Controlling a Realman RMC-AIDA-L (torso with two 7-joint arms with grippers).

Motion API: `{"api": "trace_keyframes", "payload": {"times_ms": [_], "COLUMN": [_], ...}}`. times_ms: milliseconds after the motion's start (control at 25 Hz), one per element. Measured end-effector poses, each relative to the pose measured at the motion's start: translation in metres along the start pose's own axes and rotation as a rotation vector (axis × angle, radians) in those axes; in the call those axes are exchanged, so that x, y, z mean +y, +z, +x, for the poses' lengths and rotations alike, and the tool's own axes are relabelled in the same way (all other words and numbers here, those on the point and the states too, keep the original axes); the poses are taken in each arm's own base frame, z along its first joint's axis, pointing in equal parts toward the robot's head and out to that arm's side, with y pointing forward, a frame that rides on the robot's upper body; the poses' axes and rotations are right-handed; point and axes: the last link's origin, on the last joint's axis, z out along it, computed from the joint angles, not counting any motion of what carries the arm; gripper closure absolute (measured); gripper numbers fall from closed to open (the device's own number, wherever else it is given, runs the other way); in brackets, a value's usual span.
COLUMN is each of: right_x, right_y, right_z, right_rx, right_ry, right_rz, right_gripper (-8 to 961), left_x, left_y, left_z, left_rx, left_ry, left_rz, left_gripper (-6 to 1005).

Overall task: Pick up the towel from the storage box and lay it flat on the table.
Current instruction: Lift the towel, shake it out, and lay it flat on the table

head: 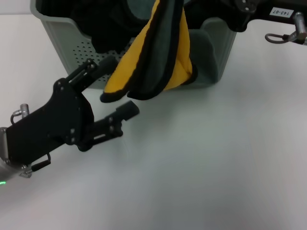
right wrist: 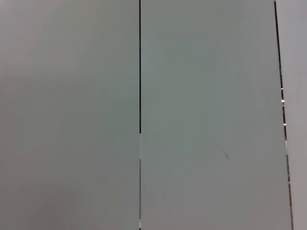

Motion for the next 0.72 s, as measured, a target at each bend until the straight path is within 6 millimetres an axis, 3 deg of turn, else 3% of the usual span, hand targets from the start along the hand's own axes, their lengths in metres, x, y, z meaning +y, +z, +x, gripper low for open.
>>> {"api": "trace_keyframes", "payload": {"times_ms": [160,600,720], "right_x": [0.0002,-0.0004,-0.0011], "right_y": [-0.0014,-0.0057,-0.0055], "right_z": [-0.0006,-0.0015,-0.0018], "right_rx": [-0.011,-0.022,-0.021], "right_ry": [0.002,0.002,0.001], "right_rz": [0.006,0.023,0.025], "right_gripper": [943,943,943], "left_x": [-0.0024,-0.0013,-0.0021], "left_y": [-0.0016,-0.0041,-0.0043], "left_z": [0.0007,0.0007,0.0016], "left_rx": [0.008,0.009,0.010], "left_ry": [-0.002,0.085,0.095], "left_rz": [0.024,0.034,0.034], "left_gripper": [157,383,504]}}
